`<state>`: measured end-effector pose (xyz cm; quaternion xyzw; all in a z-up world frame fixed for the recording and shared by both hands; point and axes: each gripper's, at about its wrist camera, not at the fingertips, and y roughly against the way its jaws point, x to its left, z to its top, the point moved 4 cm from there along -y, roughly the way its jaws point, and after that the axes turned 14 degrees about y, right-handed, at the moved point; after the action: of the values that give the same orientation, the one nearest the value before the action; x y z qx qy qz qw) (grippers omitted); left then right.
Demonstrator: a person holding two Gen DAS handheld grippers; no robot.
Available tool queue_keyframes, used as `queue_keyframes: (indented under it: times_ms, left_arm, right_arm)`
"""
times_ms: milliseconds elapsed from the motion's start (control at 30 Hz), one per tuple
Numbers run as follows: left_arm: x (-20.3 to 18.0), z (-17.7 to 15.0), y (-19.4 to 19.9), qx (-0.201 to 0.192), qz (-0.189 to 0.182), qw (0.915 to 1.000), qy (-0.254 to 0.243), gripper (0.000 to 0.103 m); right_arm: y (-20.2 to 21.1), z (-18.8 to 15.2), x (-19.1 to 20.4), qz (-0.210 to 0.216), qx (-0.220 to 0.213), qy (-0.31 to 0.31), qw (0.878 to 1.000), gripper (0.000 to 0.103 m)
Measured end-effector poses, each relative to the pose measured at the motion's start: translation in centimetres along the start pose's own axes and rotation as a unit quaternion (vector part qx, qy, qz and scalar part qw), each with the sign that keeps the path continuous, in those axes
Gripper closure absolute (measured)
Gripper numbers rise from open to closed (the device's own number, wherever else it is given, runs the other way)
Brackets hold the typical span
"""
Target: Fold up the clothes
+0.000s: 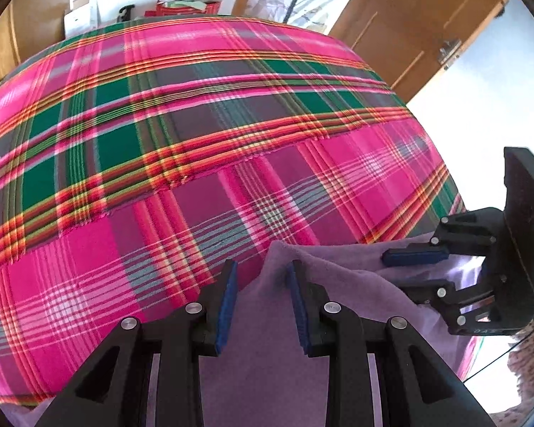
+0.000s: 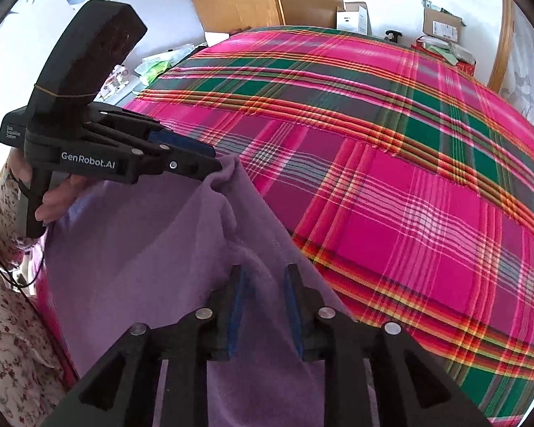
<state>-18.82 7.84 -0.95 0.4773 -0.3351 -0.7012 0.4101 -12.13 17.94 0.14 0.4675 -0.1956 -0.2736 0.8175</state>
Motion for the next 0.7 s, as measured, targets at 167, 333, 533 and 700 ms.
queue_keyframes:
  times_ms: [167,333,533,700]
  left_arm:
    - [0.1,0.2,0.0,-0.002,-0.002,1.0000,0.006,0.073]
    - [0.3,0.6,0.6,-0.017,0.004,0.9998,0.010,0.073]
    - [-0.8,1.2,1.5,-0.031,-0.004,0.9989,-0.034,0.073]
    - [-2.6,0.4,1.2,-0.030,0.008,0.9900,-0.138,0.073]
  right_arm:
    - [0.8,-0.2,-0.6,-0.006,-0.023,-0.015,1.000,0.100]
    - [2.2,-0.6,-2.8,-0.025,-0.052,-0.070,0.996,0.100]
    - [0.8,-1.0,-3.1,-0.029,-0.034,-0.087,0.995,0.100]
    - [0.5,-1.3,-3.6,-0.016,-0.041,-0.110,0.993,0.100]
